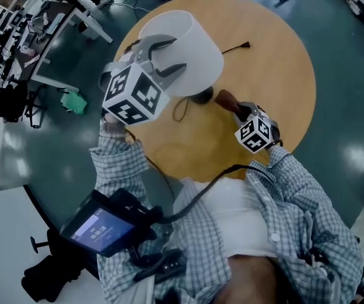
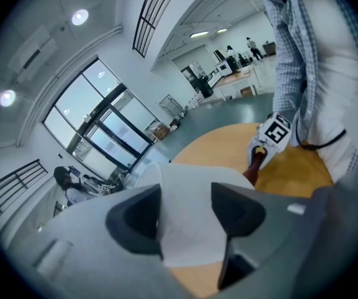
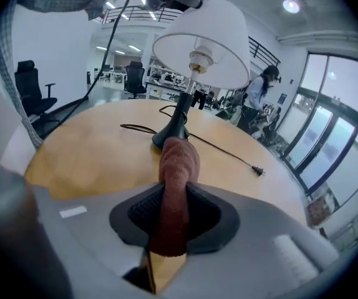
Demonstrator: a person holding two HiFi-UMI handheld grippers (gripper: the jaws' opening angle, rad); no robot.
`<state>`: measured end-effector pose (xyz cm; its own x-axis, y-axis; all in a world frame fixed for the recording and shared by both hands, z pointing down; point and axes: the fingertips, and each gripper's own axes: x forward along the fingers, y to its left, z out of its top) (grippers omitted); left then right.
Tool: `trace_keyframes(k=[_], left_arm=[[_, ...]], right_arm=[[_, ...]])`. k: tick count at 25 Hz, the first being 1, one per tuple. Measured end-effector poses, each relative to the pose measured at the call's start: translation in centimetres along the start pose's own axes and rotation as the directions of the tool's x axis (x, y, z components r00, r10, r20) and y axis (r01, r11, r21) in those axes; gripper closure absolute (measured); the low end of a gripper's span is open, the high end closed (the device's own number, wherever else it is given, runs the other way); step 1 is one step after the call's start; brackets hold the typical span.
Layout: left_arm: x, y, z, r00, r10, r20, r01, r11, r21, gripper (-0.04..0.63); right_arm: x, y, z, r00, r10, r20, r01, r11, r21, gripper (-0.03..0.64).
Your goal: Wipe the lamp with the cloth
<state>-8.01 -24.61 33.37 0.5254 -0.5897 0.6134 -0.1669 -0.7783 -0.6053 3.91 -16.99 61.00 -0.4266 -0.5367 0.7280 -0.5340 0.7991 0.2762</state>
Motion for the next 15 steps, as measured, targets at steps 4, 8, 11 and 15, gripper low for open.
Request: trace_keyframes(k=[4,8,11,15], left_arm=[[0.3,-1.7,1.3,0.999,0.034,-0.01,-0.034,0.998,0.053,0.345],[1.2,-3.6,2.9,0.999,0.051,-0.018,-0.048,0.99,0.133,0.344],[1.8,-3.8,3.9,0.998,0.062,-0.016,-0.059,0.985,0.161,0.345],[1.7,-3.8,4.6,0.997,0.082,0.017,-0.083,0.987,0.134,0.341]], right_arm=[[0.5,0.9,-1.9,0.998,0.044,-0.043,-0.041,0.995,0.087,0.531],[2.2,1.0,-3.1,0.996,0.052,-0.078,-0.041,0.991,0.131,0.529],[3.1,0.5,-3.1,0.993,0.062,-0.101,-0.049,0.991,0.122,0.524],[3.4,0.2,-2.7,0.992,0.058,-0.114,-0.048,0.994,0.094,0.515]])
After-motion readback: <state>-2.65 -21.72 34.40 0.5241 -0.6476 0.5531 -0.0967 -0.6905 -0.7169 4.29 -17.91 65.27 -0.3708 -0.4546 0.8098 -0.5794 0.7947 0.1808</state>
